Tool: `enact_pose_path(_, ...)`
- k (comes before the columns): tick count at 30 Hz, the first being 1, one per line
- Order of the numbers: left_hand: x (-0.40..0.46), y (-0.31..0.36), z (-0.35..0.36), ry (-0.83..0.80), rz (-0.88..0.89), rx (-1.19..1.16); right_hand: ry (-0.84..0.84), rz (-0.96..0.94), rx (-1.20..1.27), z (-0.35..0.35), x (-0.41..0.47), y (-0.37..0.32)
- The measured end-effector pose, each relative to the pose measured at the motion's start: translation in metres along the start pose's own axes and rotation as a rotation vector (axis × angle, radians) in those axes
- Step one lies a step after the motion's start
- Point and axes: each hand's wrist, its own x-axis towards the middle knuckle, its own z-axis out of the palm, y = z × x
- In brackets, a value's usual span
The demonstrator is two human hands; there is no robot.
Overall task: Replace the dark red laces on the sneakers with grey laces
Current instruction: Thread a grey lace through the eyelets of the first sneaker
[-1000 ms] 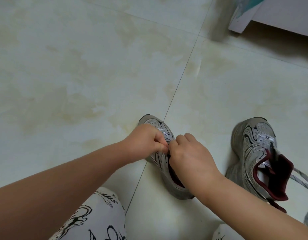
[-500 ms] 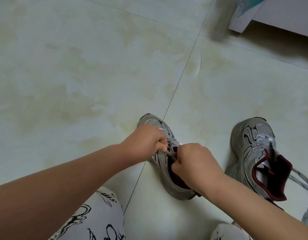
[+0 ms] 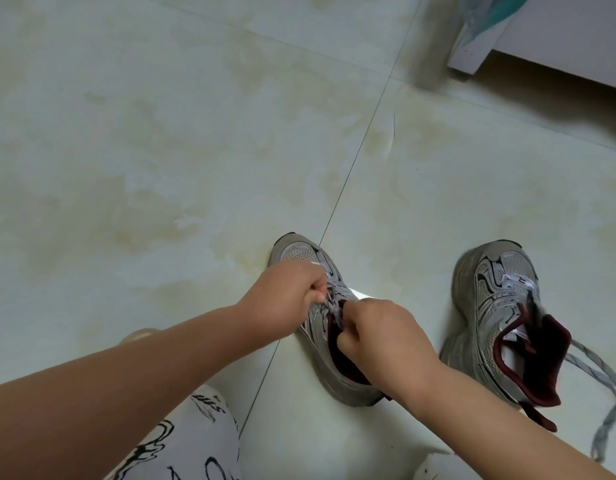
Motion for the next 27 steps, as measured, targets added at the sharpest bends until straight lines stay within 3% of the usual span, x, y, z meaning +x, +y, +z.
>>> enact_pose_path(3, -0.004, 0.003, -0.005, -0.014, -0.063, -0.048, 0.062, 0.161, 0.382, -0.015, -0.002, 0.013)
enact_pose_path(4, -0.006, 0.005, -0.006, -0.057, -0.086, -0.051, 0.044, 0.205, 0.4, -0.02, -0.004, 0.018)
enact_pose_path(8, -0.02, 0.019, 0.005, -0.225, -0.16, -0.014, -0.199, 0.255, 0.041, -0.009, -0.006, 0.031)
enact_pose_path(14, -0.012, 0.007, 0.009, 0.034, -0.141, -0.003, -0.049, 0.371, 0.3, 0.009, 0.008, 0.016)
enact_pose_path(20, 0.019, -0.011, -0.027, 0.219, -0.168, 0.005, 0.081, 0.369, 0.452, 0.0, 0.058, -0.009)
enact_pose_path(25, 0.034, -0.013, -0.04, 0.258, -0.276, 0.053, -0.001, 0.288, 0.459, -0.015, 0.072, -0.007)
enact_pose_path(27, 0.035, -0.002, -0.04, 0.352, -0.276, 0.119, -0.002, 0.269, 0.483, -0.022, 0.062, 0.002)
